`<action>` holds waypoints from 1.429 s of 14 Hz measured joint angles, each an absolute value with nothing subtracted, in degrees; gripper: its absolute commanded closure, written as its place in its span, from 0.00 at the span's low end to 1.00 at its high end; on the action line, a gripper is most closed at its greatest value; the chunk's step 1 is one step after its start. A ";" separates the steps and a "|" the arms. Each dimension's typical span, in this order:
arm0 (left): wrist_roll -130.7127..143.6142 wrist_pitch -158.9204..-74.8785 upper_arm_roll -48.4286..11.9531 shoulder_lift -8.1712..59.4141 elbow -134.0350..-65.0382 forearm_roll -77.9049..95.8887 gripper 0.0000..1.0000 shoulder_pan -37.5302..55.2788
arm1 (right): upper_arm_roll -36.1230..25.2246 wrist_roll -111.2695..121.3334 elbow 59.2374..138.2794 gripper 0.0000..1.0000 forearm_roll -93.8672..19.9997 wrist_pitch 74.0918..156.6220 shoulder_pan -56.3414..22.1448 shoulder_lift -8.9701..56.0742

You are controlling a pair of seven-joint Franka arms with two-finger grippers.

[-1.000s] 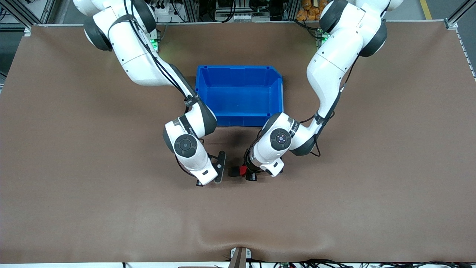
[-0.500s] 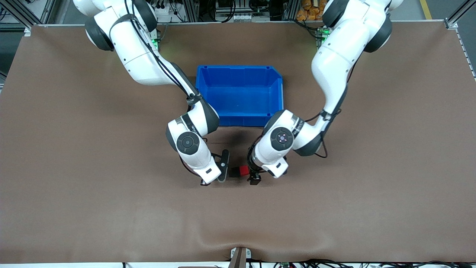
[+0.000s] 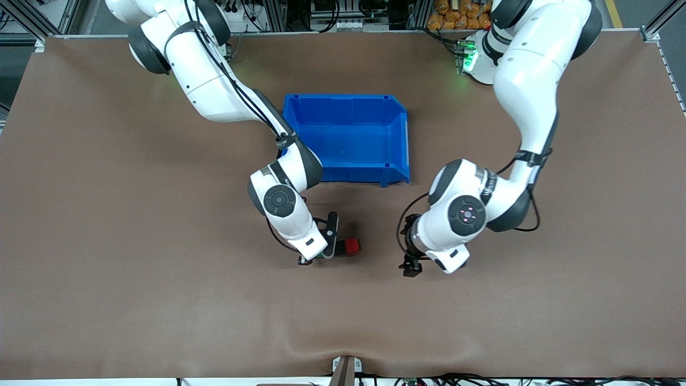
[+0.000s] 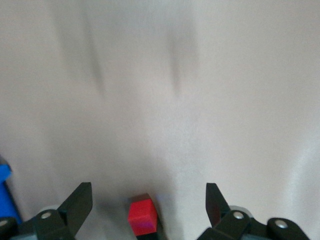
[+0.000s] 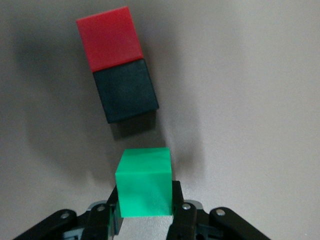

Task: Attach green and red cubes to black cube
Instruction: 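Press the green cube against the black cube, open the left gripper and withdraw, then open the right gripper and lift it away from the cube row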

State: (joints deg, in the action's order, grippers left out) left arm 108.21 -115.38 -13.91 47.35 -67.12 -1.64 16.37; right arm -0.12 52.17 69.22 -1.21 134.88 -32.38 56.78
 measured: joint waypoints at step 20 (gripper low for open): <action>45.84 -72.36 -14.01 19.92 -67.77 0.17 0.00 -1.73 | -0.60 46.79 70.80 0.00 -3.66 135.52 -33.54 56.28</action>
State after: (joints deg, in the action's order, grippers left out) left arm 45.84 -72.36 -14.01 19.92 -67.77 0.17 -1.73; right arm -0.60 46.79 70.80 -3.66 135.52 -33.54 56.28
